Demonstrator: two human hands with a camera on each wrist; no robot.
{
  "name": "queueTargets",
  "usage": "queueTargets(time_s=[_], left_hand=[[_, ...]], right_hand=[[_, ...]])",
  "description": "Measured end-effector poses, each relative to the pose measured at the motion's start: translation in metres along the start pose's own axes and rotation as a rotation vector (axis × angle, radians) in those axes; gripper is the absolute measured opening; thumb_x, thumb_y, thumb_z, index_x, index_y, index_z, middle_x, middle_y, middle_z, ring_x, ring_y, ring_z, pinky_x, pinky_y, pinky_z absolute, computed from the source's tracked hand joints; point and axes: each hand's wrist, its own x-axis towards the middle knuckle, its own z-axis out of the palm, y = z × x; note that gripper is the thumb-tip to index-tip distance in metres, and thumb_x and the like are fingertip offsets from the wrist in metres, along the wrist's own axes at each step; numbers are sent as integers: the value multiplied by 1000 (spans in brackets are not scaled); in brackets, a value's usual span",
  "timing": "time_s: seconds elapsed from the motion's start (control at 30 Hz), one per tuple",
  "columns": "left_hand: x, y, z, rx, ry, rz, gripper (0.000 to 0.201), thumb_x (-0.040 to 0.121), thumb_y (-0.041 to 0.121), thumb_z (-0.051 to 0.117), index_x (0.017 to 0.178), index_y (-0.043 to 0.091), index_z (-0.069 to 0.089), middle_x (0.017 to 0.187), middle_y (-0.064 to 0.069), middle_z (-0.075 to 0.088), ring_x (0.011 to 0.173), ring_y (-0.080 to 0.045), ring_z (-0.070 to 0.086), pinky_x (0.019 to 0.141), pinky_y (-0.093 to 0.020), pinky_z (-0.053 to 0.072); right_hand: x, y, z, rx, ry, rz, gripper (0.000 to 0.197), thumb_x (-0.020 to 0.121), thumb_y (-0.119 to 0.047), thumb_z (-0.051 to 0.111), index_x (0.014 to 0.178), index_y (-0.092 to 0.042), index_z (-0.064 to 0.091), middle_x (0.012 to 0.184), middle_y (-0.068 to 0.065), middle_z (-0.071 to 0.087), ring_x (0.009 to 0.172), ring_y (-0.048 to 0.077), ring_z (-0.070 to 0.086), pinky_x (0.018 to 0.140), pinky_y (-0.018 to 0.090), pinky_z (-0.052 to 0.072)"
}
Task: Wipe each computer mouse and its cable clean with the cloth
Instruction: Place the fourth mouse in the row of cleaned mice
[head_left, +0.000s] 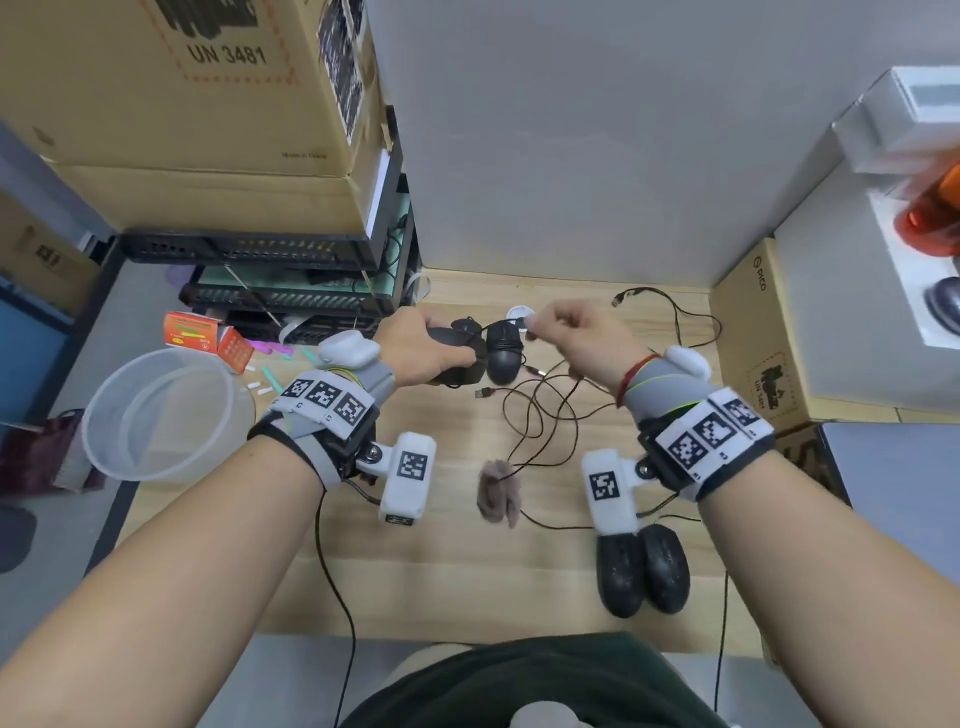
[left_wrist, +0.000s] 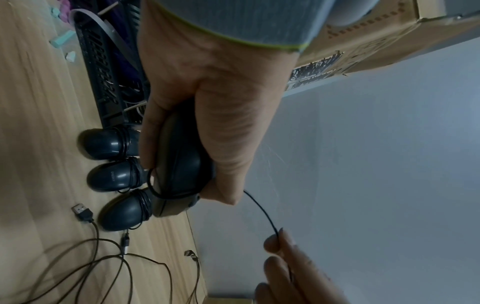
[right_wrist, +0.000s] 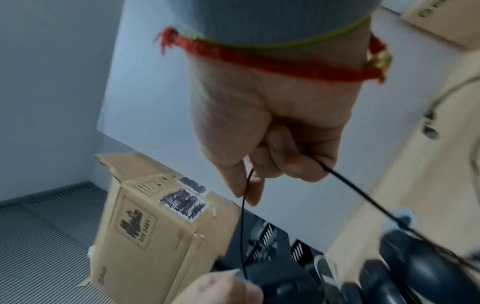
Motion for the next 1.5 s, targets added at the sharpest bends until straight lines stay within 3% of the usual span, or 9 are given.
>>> queueTargets(time_s=[0.3, 0.53, 0.67, 0.77, 0.93, 1.07, 1.17, 1.3, 1.5], left_hand=[[-21, 45, -4, -229, -300, 203, 33, 71, 30, 85, 99, 28, 70, 85, -8, 75, 71, -30, 66, 56, -36, 41], [-28, 68, -12, -572, -177, 304, 42, 69, 26, 72, 110, 18, 67, 107, -7, 72, 91, -19, 68, 84, -37, 55], [-32, 75, -15, -666, -63, 328, 26, 64, 33, 72, 86, 18, 74, 87, -5, 70, 83, -21, 62, 78, -34, 53], [-28, 77, -15, -606, 63, 329, 14, 67, 37, 68, 60, 25, 72, 69, 7, 63, 75, -17, 56, 73, -31, 46], [-23, 79, -22, -571, 146, 297, 18, 84, 28, 70, 74, 13, 72, 69, -2, 65, 64, -23, 61, 56, -31, 55], [-15, 70, -30, -413, 197, 268, 38, 68, 53, 71, 79, 17, 73, 77, -4, 74, 76, -30, 70, 78, -50, 61], [-18, 67, -33, -159, 213, 277, 42, 71, 59, 72, 91, 22, 69, 90, 2, 74, 87, -22, 70, 82, -39, 58], [-26, 64, -31, 3, 86, 328, 42, 81, 59, 75, 92, 22, 62, 81, 10, 65, 70, -7, 59, 64, -29, 43], [-36, 63, -25, 67, -99, 507, 34, 93, 57, 61, 86, 24, 71, 70, 4, 65, 64, -11, 53, 70, -37, 47]], right_hand=[[11, -20, -35, -291, 153, -147, 25, 92, -38, 65, 88, -13, 69, 78, 8, 64, 74, 22, 55, 72, 33, 45], [-10, -15, -13, -156, 37, -107, 36, 89, -9, 55, 56, -23, 55, 44, -14, 46, 48, 6, 37, 54, 26, 32], [-25, -31, 3, -145, -37, -189, 33, 100, -30, 53, 72, -33, 71, 56, -8, 50, 48, 0, 42, 54, 20, 36], [-29, -40, 9, -148, -65, -238, 28, 99, -36, 52, 98, -22, 76, 65, 8, 59, 60, 8, 47, 62, 29, 41], [-37, -54, 0, -200, -52, -280, 24, 99, -32, 55, 96, -22, 76, 59, -1, 48, 52, 5, 39, 54, 21, 33], [-41, -58, -8, -197, -39, -308, 22, 93, -39, 60, 83, -26, 76, 80, 19, 67, 75, 31, 63, 74, 38, 51], [-45, -67, -19, -159, -24, -322, 20, 91, -35, 66, 79, -22, 75, 63, 8, 56, 60, 21, 48, 61, 33, 41], [-45, -77, -33, -132, 9, -358, 20, 92, -31, 66, 73, -25, 71, 69, 3, 66, 62, 9, 52, 62, 24, 44], [-29, -75, -44, -120, 147, -394, 20, 85, -44, 63, 69, -33, 69, 68, 21, 55, 64, 16, 41, 65, 31, 36]])
